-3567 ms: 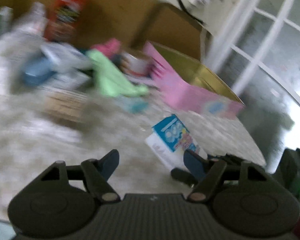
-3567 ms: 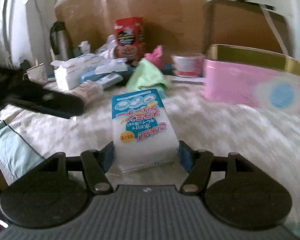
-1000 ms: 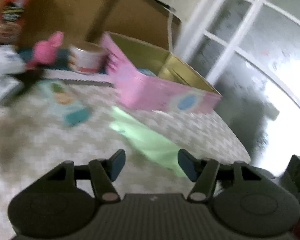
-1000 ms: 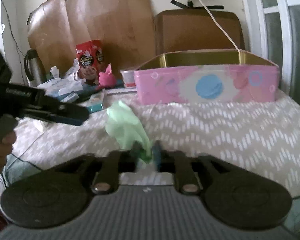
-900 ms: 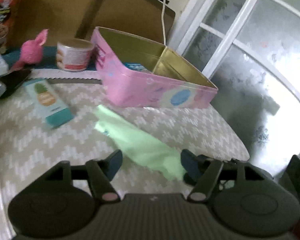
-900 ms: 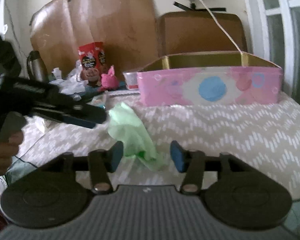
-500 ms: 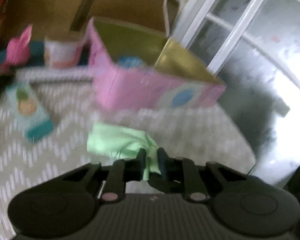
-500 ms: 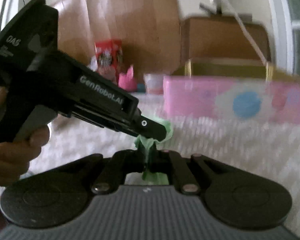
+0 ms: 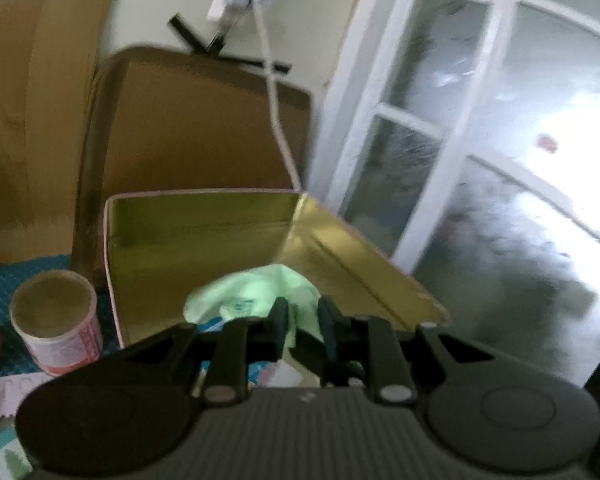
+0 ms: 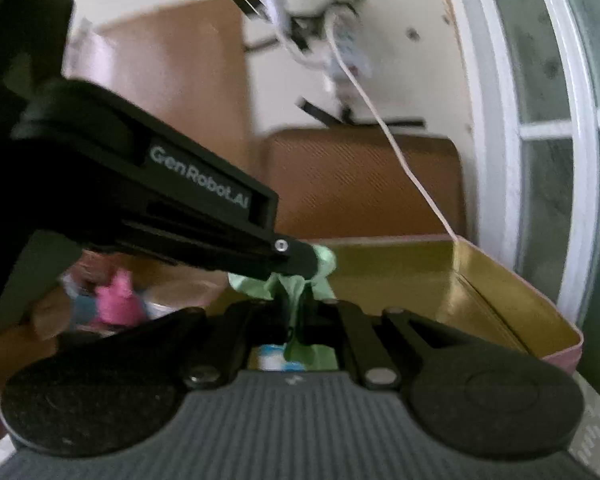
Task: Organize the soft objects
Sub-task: 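Lower the green cloth into the pink tin and release it, then grasp the teal pineapple-print box with the right gripper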
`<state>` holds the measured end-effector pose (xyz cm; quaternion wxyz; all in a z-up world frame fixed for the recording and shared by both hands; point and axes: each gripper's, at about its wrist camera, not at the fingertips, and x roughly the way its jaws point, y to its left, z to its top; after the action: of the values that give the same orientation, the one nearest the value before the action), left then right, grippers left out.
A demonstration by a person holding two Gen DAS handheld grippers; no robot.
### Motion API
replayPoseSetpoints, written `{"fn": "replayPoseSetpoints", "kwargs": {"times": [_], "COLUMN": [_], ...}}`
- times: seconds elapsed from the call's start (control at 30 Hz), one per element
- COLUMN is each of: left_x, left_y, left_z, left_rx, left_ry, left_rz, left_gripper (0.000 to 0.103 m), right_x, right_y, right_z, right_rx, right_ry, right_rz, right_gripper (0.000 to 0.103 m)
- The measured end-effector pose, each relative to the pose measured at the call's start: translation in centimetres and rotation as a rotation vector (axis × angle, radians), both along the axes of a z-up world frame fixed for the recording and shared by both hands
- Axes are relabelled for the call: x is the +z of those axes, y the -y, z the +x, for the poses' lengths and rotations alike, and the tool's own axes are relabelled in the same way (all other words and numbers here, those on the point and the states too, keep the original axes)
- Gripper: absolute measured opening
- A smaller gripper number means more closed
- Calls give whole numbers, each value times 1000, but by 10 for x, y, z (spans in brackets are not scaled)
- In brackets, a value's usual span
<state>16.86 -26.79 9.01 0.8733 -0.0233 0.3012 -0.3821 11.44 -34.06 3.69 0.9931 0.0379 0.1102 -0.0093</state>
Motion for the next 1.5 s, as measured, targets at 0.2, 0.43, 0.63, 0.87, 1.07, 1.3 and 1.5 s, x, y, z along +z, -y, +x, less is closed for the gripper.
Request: {"fn": "replayPoseSetpoints", "kwargs": {"times": [0.2,0.43,0.63,0.87,1.07,1.3,1.5], "left_x": [-19,-2,-26,-47,-56,-70,-95], "left_y": [1,-109,-215,-274,-271,-227,-170], "left_z": [8,-35,-79,-116,-121,-105,-94], "left_rx": [66,178,367,456,410,259,146], "left_ry": [-10,32,-27,-73,-100,-234,-374], "left_rz": [62,-82,-94,-102,-95,-93,-74], "left_gripper": [37,41,41,41,41,41,41], "right_x": [-19,-1,-14,-38,-41,-45,-54], "right_y": [23,15,-71,-148,-149,-118,-68], "right_z": [20,-66,-80,-14,2,-53,-105], "right_rx": [-154,-147,330,446,406,397,353], "right_ry": [-82,110,-77,-346,-402,-374,-349], "right_rz": [21,129,51,-74,-42,31,268], "right_gripper": [49,67,67,72,44,44,44]}}
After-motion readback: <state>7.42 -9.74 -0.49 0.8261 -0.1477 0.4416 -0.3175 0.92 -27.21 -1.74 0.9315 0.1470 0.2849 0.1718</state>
